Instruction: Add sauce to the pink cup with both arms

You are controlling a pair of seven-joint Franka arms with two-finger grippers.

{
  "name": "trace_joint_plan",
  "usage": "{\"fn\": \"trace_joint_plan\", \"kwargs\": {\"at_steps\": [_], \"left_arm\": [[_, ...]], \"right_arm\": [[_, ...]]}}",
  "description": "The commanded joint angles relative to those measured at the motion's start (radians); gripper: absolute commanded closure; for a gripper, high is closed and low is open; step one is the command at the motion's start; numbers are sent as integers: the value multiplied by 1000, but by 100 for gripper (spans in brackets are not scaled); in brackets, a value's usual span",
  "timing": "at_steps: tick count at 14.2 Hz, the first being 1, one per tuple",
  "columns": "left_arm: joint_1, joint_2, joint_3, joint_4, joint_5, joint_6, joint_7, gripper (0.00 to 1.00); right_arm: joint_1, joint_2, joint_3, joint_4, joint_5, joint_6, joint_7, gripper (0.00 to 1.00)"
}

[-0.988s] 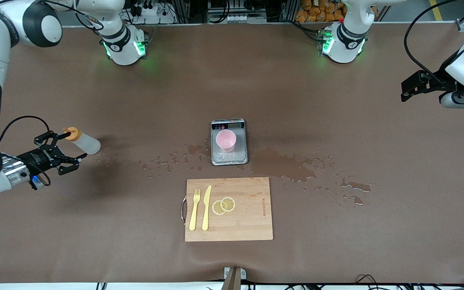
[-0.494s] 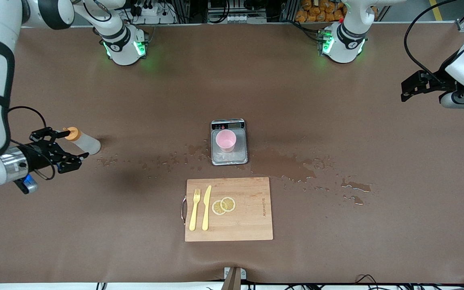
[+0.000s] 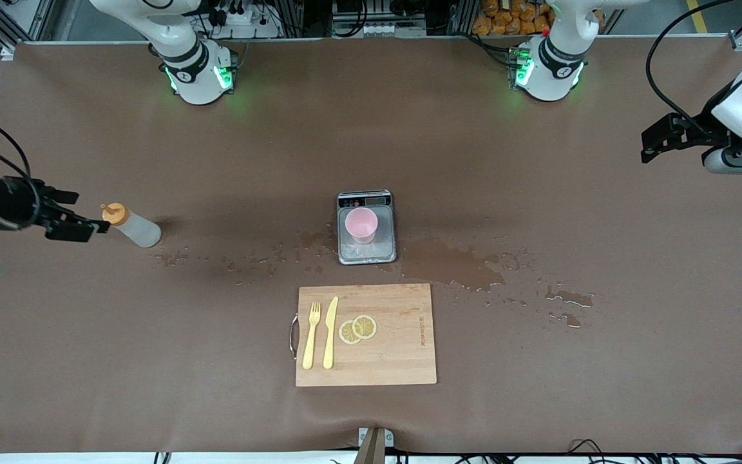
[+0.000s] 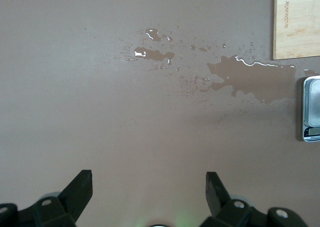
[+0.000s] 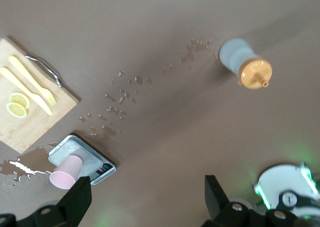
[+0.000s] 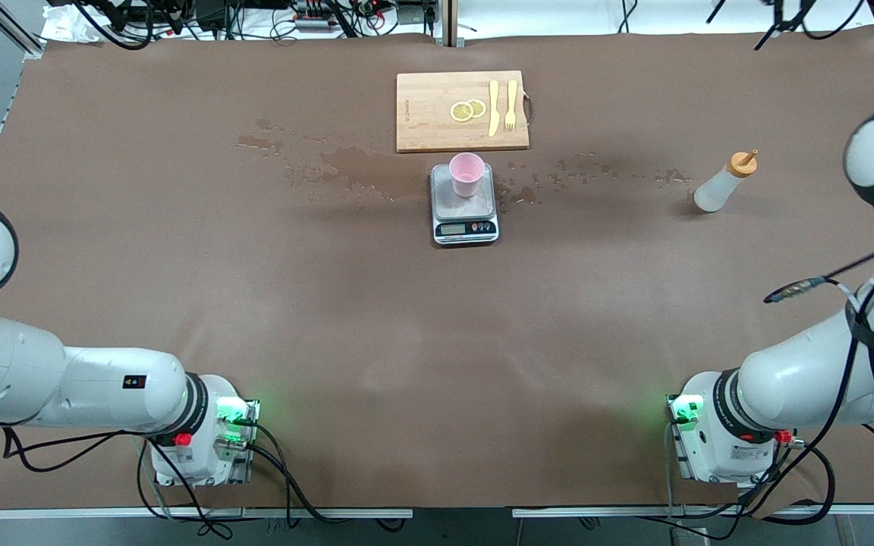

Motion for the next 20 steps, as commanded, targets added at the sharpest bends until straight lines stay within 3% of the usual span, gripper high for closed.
{"fn": "trace_joint_plan", "kwargs": {"at_steps": [1,4,6,8,20], "left_arm": [[7,3,-2,10,-9,-4,4,0],[7,3,-2,10,-9,-4,4,0],[7,3,-2,10,-9,-4,4,0],[7,1,-2,10,-9,-4,4,0],[7,3,-2,10,-9,-4,4,0]], "right_arm": [[15,-197,13,-187,-124,139,-121,0],[0,-241,73,-173,-273,195,-145,0],[-40,-266,155,-173,-362,222,-151,0],[-77,-275,194,-179,-361,222,-143,0],[-80,-274,194,-173,-348,250,-151,0]]}}
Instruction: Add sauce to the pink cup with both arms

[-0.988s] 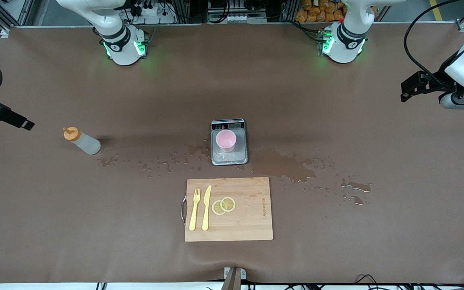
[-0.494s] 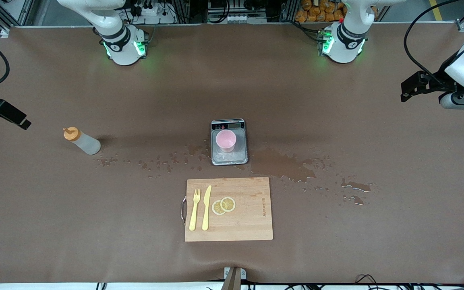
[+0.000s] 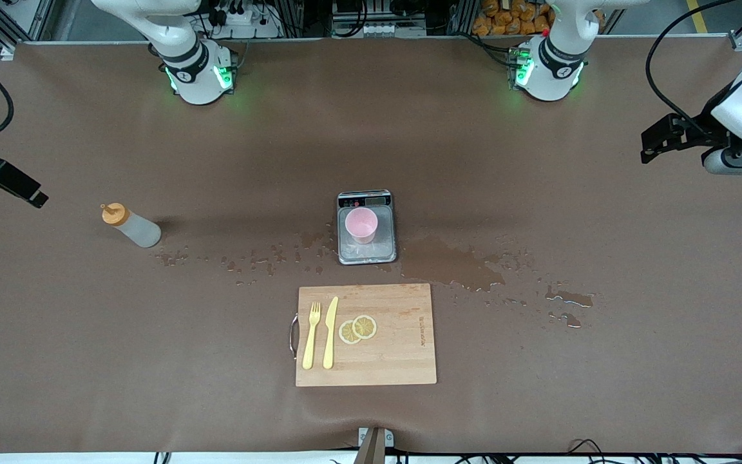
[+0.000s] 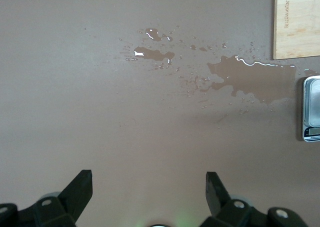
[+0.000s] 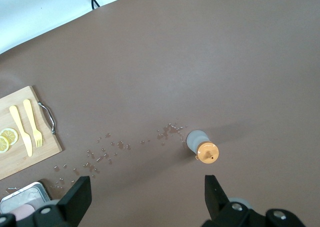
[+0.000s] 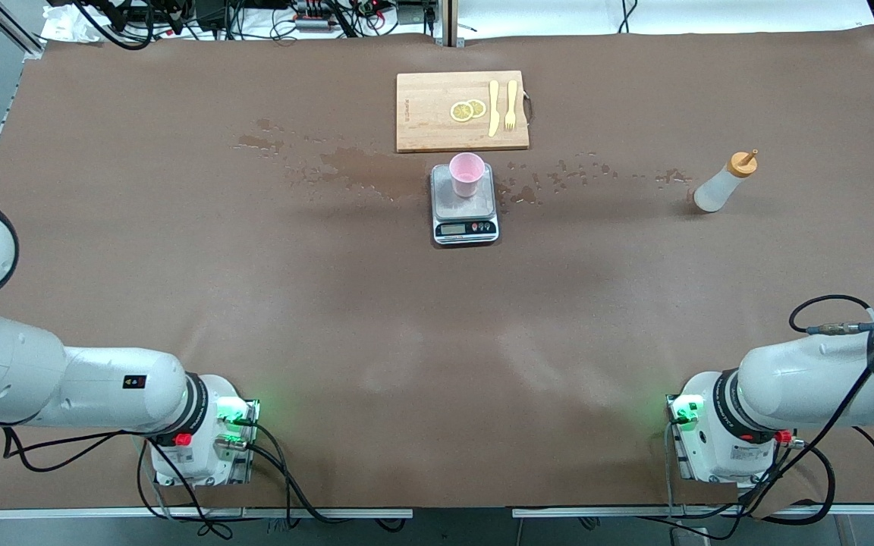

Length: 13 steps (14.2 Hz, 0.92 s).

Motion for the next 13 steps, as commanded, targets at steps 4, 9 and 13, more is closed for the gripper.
{"fn": "trace_joint_plan", "kwargs": {"at_steps": [4,9,13], "left_arm": [[7,2,-2,10,-11,-4,4,0],[3,0,-2,10,-11,-4,4,0],[7,0,-2,10,-11,-4,4,0]], "right_arm": [[-20,-27,20,-30,-8,15,-14,0],[-7,-18,21,-26,-10,15,-1,0],[-2,-18,21,-28,-10,16,-3,0]]}}
